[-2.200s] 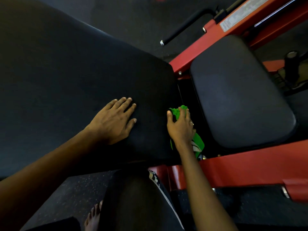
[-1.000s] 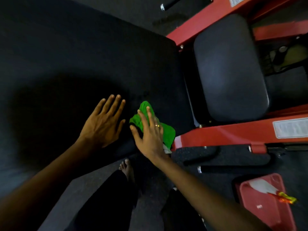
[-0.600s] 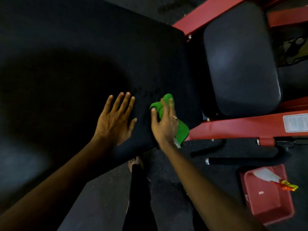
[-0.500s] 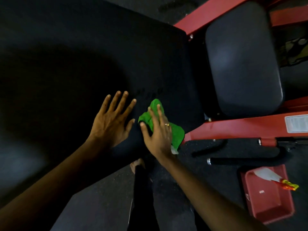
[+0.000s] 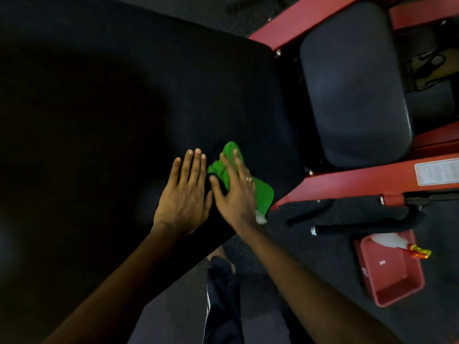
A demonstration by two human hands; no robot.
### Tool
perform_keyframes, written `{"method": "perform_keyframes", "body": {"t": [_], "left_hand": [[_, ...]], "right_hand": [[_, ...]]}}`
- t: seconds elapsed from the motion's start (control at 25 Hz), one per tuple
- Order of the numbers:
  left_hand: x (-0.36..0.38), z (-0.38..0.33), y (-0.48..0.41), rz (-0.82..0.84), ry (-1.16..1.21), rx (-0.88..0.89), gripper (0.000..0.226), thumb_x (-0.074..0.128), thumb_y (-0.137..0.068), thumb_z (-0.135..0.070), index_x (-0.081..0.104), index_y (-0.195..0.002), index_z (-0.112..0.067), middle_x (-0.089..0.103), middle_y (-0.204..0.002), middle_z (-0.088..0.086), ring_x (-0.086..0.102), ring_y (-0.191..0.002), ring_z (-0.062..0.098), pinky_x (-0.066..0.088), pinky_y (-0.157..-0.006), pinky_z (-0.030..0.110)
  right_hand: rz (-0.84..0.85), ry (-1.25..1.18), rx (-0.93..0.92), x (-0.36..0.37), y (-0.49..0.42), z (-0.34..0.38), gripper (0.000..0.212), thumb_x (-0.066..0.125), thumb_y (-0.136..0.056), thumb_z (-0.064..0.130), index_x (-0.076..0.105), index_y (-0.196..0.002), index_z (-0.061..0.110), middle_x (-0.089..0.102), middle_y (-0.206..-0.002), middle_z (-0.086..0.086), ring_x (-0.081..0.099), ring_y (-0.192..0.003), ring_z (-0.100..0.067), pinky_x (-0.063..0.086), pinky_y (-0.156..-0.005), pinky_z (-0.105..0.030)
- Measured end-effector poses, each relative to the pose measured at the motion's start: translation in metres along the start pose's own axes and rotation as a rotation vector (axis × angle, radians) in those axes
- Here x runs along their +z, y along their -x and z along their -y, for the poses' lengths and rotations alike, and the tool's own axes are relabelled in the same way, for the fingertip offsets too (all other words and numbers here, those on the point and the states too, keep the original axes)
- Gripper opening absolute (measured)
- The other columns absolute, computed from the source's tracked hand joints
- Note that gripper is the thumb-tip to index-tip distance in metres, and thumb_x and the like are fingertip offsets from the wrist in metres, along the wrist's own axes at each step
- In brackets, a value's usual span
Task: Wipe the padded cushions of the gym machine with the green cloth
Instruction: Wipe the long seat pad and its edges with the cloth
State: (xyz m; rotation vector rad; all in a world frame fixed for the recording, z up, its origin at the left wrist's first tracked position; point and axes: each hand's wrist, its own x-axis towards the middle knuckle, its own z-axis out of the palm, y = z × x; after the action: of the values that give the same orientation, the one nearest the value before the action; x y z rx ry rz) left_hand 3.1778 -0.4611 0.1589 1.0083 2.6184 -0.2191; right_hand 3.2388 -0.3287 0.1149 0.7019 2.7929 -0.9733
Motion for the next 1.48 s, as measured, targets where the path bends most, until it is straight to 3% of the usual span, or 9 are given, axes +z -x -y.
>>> {"method": "perform_keyframes", "body": {"t": [0.08,0.28,0.4,0.52,0.72,0.96,1.2,1.4,1.48], "left_hand": [[-0.001,0.001,0.001,0.002,0.022,-0.002,0.081,0.014,-0.099,-0.048,0.000,-0.156,0.007,0.000,-0.165,0.026,-0.003,-0.155,0.037,0.000,-0.125,0.051],[-0.001,-0.001,0.002,0.011,-0.004,0.002,0.080,0.008,-0.099,-0.048,-0.006,-0.156,0.006,-0.006,-0.165,0.025,-0.008,-0.154,0.038,0.000,-0.124,0.052],[0.000,-0.002,0.000,0.002,-0.026,0.006,0.078,0.006,-0.099,-0.047,-0.002,-0.156,0.006,-0.002,-0.166,0.025,-0.006,-0.154,0.038,0.001,-0.124,0.053],[-0.001,0.001,0.001,-0.001,0.003,0.005,0.077,0.011,-0.100,-0.046,0.003,-0.157,0.006,0.002,-0.166,0.024,-0.003,-0.155,0.037,0.002,-0.125,0.052],[0.005,-0.013,0.010,-0.002,0.081,0.092,0.071,0.025,-0.100,-0.040,0.022,-0.156,0.004,0.018,-0.164,0.022,0.014,-0.154,0.033,0.009,-0.125,0.052],[0.008,-0.029,0.030,0.072,-0.004,0.179,0.071,0.021,-0.101,-0.041,0.014,-0.158,0.002,0.010,-0.165,0.023,0.008,-0.155,0.035,0.006,-0.125,0.053],[0.006,-0.033,0.032,0.086,-0.054,0.130,0.072,0.017,-0.102,-0.044,0.008,-0.159,-0.002,0.007,-0.166,0.021,0.005,-0.155,0.033,0.005,-0.125,0.052],[0.007,-0.032,0.030,0.100,-0.059,0.121,0.073,0.017,-0.101,-0.044,0.008,-0.159,0.000,0.006,-0.166,0.021,0.004,-0.155,0.034,0.002,-0.125,0.051],[0.007,-0.033,0.030,0.107,-0.037,0.131,0.073,0.017,-0.101,-0.045,0.009,-0.159,0.000,0.007,-0.166,0.021,0.004,-0.155,0.034,0.002,-0.125,0.051]], "right_hand": [[0.048,-0.019,-0.050,-0.004,0.023,-0.017,0.059,0.043,-0.101,0.057,0.040,-0.153,0.031,0.022,-0.167,0.006,0.029,-0.152,-0.016,0.034,-0.119,-0.044],[-0.119,-0.089,0.209,0.001,-0.037,-0.026,0.061,0.042,-0.096,0.058,0.050,-0.147,0.026,0.035,-0.163,-0.003,0.037,-0.148,-0.021,0.042,-0.111,-0.049],[-0.042,-0.085,-0.016,0.003,-0.078,0.016,0.054,0.051,-0.096,0.052,0.053,-0.145,0.028,0.035,-0.163,-0.003,0.041,-0.145,-0.021,0.040,-0.113,-0.047],[0.017,-0.020,-0.117,-0.003,-0.062,-0.004,0.054,0.051,-0.099,0.049,0.046,-0.150,0.031,0.029,-0.165,0.001,0.039,-0.146,-0.020,0.038,-0.114,-0.044],[-0.156,-0.140,0.427,-0.003,0.031,-0.064,0.052,0.051,-0.101,0.049,0.046,-0.150,0.031,0.025,-0.167,0.003,0.033,-0.150,-0.020,0.041,-0.113,-0.050],[-0.037,-0.067,0.099,-0.004,0.034,-0.066,0.056,0.043,-0.100,0.056,0.044,-0.151,0.031,0.027,-0.166,0.003,0.031,-0.151,-0.019,0.036,-0.114,-0.043],[-0.177,-0.182,0.597,-0.010,-0.028,-0.111,0.057,0.052,-0.100,0.049,0.046,-0.150,0.021,0.031,-0.164,-0.006,0.033,-0.149,-0.025,0.038,-0.114,-0.050],[-0.129,-0.188,0.315,0.000,0.073,-0.035,0.060,0.044,-0.100,0.057,0.042,-0.152,0.027,0.019,-0.168,0.001,0.023,-0.153,-0.016,0.025,-0.119,-0.034],[-0.122,-0.283,0.322,0.009,0.116,-0.015,0.059,0.047,-0.101,0.054,0.042,-0.152,0.024,0.018,-0.169,0.000,0.020,-0.153,-0.009,0.024,-0.120,-0.025]]}}
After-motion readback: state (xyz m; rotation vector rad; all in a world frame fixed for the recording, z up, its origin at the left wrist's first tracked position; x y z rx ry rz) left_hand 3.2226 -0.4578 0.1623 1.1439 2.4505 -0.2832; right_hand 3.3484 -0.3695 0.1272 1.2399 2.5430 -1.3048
